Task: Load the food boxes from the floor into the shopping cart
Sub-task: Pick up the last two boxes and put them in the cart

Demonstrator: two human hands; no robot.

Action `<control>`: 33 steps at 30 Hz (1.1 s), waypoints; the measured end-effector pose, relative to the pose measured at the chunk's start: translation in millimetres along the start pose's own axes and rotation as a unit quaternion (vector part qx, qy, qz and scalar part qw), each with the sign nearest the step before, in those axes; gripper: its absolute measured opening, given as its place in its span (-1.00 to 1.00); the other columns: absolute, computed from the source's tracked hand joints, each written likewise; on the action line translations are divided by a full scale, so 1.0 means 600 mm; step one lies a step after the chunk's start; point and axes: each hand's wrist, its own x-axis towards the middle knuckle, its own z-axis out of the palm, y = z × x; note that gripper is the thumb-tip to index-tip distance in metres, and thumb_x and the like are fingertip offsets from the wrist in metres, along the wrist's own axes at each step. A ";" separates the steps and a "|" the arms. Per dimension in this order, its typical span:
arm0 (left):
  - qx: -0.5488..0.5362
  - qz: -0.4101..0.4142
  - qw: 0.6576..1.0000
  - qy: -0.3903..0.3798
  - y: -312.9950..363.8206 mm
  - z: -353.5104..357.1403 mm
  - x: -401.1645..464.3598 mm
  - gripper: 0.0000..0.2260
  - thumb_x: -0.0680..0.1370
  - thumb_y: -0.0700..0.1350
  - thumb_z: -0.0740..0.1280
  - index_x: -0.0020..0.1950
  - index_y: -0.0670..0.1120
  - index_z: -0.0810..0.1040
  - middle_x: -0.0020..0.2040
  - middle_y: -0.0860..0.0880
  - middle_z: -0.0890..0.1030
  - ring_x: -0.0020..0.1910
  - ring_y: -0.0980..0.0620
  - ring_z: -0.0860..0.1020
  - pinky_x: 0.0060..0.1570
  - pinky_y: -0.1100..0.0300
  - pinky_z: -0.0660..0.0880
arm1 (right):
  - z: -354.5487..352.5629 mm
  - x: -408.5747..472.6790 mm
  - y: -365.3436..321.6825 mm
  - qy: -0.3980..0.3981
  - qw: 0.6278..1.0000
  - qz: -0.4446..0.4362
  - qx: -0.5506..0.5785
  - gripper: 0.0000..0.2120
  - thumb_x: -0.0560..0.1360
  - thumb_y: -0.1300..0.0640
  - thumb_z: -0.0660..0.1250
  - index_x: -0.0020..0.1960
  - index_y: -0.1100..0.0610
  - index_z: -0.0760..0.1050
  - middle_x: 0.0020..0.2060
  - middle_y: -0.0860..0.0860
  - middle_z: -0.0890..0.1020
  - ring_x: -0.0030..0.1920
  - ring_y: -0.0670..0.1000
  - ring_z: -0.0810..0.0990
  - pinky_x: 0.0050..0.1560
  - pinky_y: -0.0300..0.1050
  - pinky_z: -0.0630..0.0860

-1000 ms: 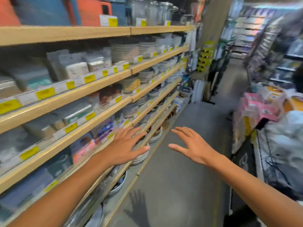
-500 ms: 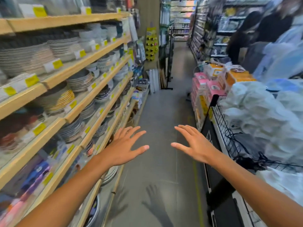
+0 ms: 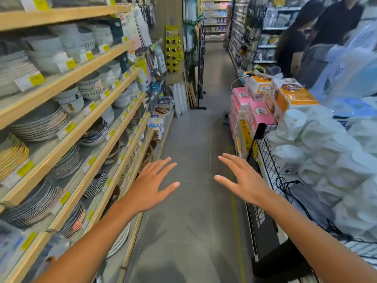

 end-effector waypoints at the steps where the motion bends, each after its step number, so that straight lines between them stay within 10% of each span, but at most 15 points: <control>1: -0.004 -0.004 1.000 0.002 -0.010 0.005 0.020 -0.34 0.57 0.45 -0.05 0.62 0.22 0.09 0.64 0.21 0.02 0.62 0.13 -0.03 0.53 0.14 -0.17 | 0.001 0.017 0.010 0.001 1.000 0.001 0.001 -0.31 0.58 -0.38 0.13 0.62 -0.11 0.15 0.58 -0.15 0.20 0.58 -0.09 0.10 0.53 -0.11 0.07; 23: -0.031 -0.041 0.999 -0.007 -0.260 0.185 0.440 -0.28 0.55 0.48 -0.16 0.63 0.18 0.14 0.66 0.14 -0.07 0.61 0.12 -0.28 0.57 -0.09 -0.29 | 0.147 0.403 0.244 -0.002 1.000 0.027 0.011 -0.36 0.61 -0.39 0.06 0.59 -0.11 0.21 0.55 -0.17 0.26 0.57 -0.10 0.14 0.57 -0.03 0.14; 33: -0.045 -0.105 0.993 0.038 -0.376 0.416 0.518 -0.36 0.62 0.40 -0.08 0.59 0.11 0.27 0.64 0.09 0.15 0.64 0.05 0.01 0.59 -0.13 -0.05 | 0.372 0.546 0.396 -0.040 0.999 -0.008 0.004 -0.34 0.60 -0.35 0.14 0.60 -0.06 0.21 0.54 -0.14 0.28 0.56 -0.04 0.20 0.52 0.01 0.28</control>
